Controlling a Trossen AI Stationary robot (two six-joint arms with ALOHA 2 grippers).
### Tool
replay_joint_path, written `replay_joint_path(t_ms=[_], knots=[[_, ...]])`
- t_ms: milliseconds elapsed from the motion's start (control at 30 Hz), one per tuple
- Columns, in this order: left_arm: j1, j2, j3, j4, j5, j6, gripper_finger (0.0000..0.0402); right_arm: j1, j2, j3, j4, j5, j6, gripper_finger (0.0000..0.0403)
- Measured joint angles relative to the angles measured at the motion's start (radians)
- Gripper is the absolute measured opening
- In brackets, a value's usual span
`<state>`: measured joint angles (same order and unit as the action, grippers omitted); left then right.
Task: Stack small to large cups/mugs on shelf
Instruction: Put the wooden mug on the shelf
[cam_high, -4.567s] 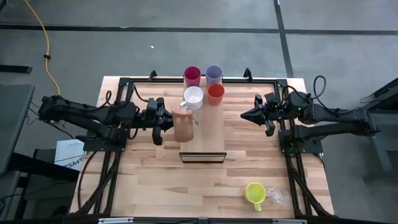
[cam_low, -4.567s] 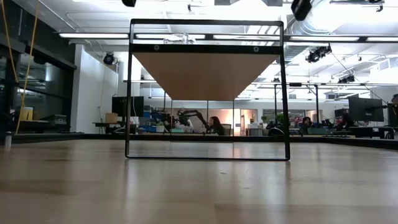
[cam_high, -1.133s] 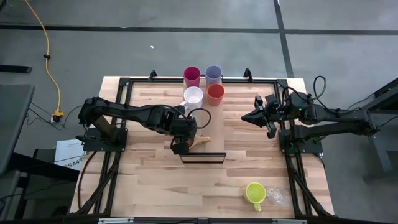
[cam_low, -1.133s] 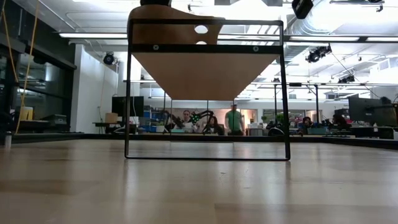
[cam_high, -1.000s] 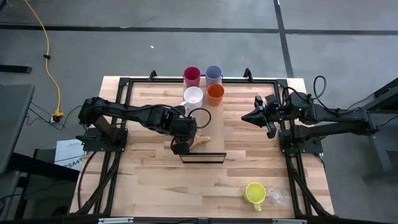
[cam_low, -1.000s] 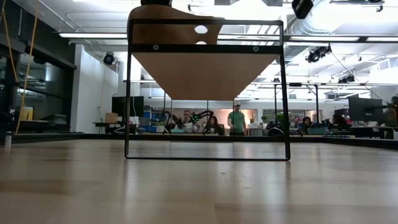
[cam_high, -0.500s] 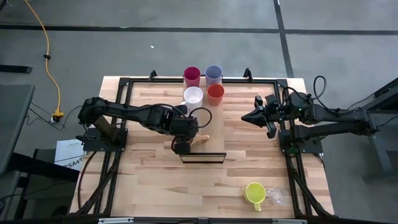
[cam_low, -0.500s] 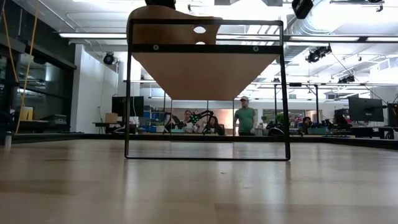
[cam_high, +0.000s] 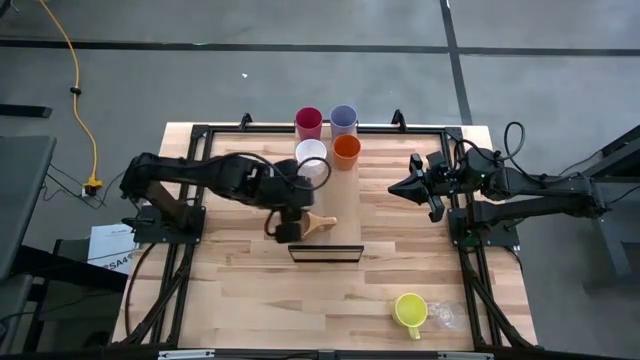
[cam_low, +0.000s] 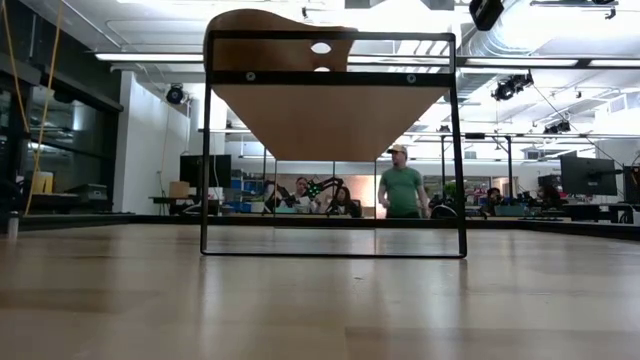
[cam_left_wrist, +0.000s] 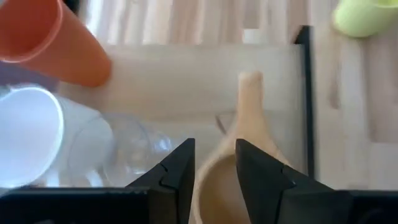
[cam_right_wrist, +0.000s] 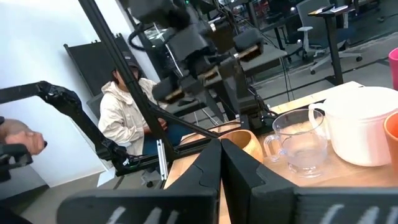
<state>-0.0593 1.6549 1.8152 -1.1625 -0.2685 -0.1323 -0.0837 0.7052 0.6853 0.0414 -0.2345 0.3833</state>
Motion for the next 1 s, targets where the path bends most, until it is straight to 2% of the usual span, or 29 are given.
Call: replay_joint_path(t_ms=[100, 267, 467, 667, 767, 900, 1000], knots=[[-0.012, -0.035, 0.006, -0.114, 0.043, -0.044, 0.0088, 0.0, 0.0, 0.0, 0.0, 0.0, 0.0, 0.0], [-0.079, -0.142, -0.083, -0.204, 0.04, -0.165, 0.001, -0.001, 0.0, 0.0, -0.011, 0.0, -0.006, 0.0], [-0.14, -0.253, -0.312, -0.182, 0.047, -0.346, 0.0003, -0.001, 0.0, 0.0, -0.012, 0.01, -0.026, 0.0], [-0.137, -0.262, -0.515, -0.017, 0.075, -0.367, 0.0001, -0.001, 0.0, 0.0, -0.012, 0.025, -0.026, 0.0], [-0.137, -0.262, -0.562, 0.082, 0.063, -0.368, 0.0001, -0.001, 0.0, 0.0, -0.011, 0.025, -0.024, 0.0], [-0.137, -0.263, -0.566, 0.112, 0.058, -0.37, 0.0, -0.001, 0.0, 0.0, -0.012, 0.025, -0.025, 0.0], [-0.137, -0.263, -0.566, 0.12, 0.014, -0.37, 0.0, -0.001, 0.0, 0.0, -0.012, 0.025, -0.025, 0.0]])
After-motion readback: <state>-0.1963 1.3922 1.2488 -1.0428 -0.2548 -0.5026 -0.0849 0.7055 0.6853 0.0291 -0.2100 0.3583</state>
